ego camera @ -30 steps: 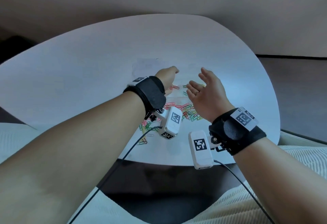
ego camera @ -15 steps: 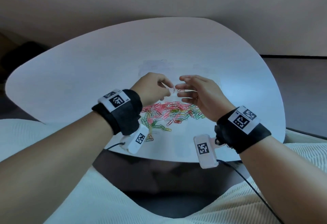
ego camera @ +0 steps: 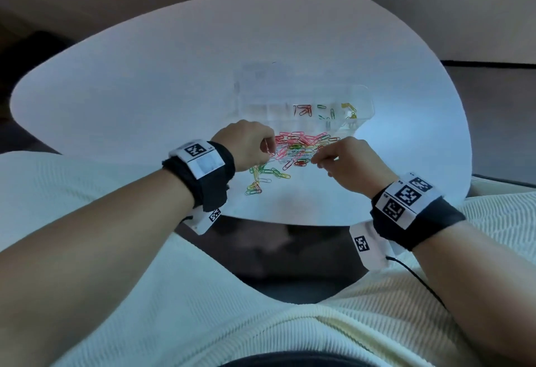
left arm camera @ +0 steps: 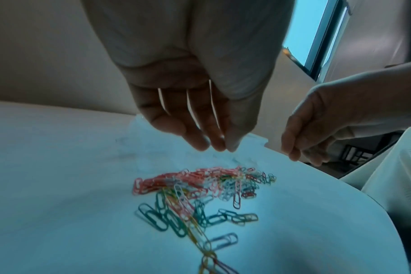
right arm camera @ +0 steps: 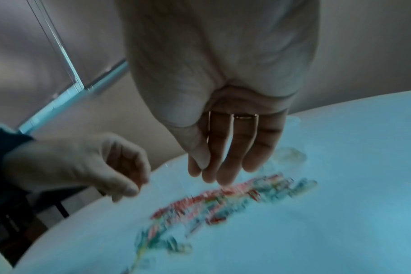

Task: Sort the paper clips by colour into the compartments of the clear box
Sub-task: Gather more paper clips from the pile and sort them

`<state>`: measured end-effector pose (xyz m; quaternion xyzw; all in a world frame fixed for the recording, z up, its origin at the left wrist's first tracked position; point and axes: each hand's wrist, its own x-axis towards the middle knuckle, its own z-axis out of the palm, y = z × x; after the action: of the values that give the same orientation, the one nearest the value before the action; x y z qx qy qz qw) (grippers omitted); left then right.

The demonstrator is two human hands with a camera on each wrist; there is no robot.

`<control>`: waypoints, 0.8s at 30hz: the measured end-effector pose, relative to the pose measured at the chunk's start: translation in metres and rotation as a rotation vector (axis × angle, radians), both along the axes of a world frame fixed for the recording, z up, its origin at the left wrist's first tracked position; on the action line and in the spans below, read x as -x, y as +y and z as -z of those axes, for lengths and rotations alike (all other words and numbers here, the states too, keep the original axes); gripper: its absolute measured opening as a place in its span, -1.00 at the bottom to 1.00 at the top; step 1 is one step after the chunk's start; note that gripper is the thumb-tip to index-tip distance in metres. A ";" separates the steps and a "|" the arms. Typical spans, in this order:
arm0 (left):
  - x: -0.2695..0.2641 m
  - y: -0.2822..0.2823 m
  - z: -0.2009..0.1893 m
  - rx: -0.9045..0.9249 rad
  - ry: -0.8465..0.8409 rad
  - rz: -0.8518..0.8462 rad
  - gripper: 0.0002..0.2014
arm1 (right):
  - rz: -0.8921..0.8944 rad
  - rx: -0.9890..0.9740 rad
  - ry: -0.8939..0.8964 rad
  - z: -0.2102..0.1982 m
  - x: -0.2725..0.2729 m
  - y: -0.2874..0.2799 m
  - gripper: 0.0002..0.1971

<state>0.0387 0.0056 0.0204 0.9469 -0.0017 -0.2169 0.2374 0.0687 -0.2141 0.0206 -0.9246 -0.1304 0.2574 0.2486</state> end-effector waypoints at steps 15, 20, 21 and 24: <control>0.009 -0.032 0.051 -0.218 0.048 0.516 -0.61 | -0.124 0.188 -0.081 0.058 -0.001 0.012 -0.66; 0.006 -0.037 0.060 -0.233 0.028 0.498 -0.67 | -0.076 0.190 -0.060 0.063 -0.004 0.010 -0.86; 0.004 -0.038 0.060 -0.233 0.036 0.490 -0.69 | -0.068 0.189 -0.058 0.064 -0.004 0.010 -0.90; -0.002 -0.042 0.056 -0.239 0.068 0.443 -0.77 | -0.048 0.175 -0.070 0.065 -0.005 0.010 -0.95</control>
<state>0.0405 -0.0361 -0.0359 0.9369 -0.1757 -0.2941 0.0701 0.0737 -0.2042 -0.0444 -0.9478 -0.1382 0.2414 0.1557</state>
